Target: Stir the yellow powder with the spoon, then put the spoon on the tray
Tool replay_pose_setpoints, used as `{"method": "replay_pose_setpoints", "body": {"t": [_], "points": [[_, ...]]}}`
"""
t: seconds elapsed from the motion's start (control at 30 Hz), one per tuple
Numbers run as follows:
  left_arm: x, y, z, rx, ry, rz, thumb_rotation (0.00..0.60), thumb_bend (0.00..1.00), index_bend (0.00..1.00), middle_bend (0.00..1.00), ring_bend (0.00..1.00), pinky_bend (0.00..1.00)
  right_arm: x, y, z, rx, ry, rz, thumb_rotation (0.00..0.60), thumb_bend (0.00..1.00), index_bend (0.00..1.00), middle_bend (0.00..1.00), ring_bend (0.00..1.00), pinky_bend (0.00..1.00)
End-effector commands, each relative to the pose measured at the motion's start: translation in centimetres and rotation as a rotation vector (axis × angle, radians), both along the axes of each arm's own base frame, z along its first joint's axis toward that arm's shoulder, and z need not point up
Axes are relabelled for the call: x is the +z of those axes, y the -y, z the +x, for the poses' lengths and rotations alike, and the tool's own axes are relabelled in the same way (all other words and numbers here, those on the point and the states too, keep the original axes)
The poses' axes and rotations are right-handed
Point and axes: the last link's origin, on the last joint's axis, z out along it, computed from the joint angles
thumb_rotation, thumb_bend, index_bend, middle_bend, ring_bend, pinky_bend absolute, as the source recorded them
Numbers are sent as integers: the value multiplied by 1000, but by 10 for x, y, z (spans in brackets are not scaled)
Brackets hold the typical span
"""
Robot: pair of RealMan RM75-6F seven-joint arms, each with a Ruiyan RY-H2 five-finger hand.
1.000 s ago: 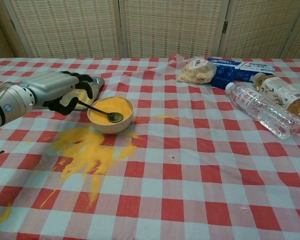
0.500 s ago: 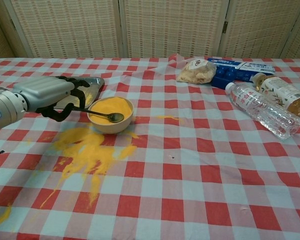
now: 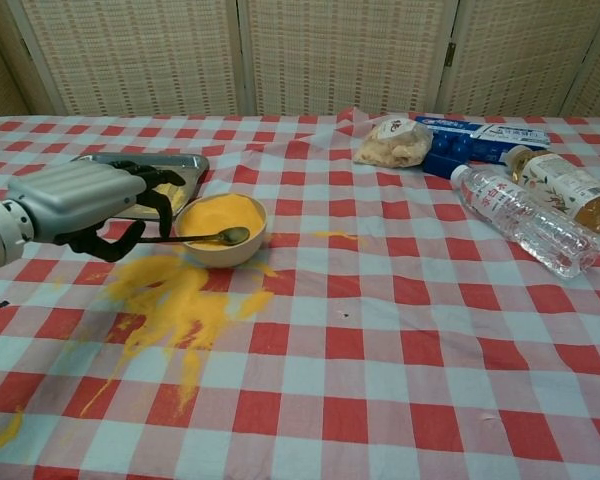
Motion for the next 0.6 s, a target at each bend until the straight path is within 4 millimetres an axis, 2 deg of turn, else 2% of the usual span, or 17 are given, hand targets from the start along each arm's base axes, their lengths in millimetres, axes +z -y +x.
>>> {"method": "replay_pose_setpoints", "body": {"t": [0.03,0.6], "points": [[2,7,2,-6,-2,-16,600,750,423,1,0,33,1,-1,1,4,3,-1,600,60,0,0,0,0],[-7,28,18,-39,26,-101,600,726,436,1,0,34,6,-6,3,22,17,-8,600,60,0,0,0,0]]}}
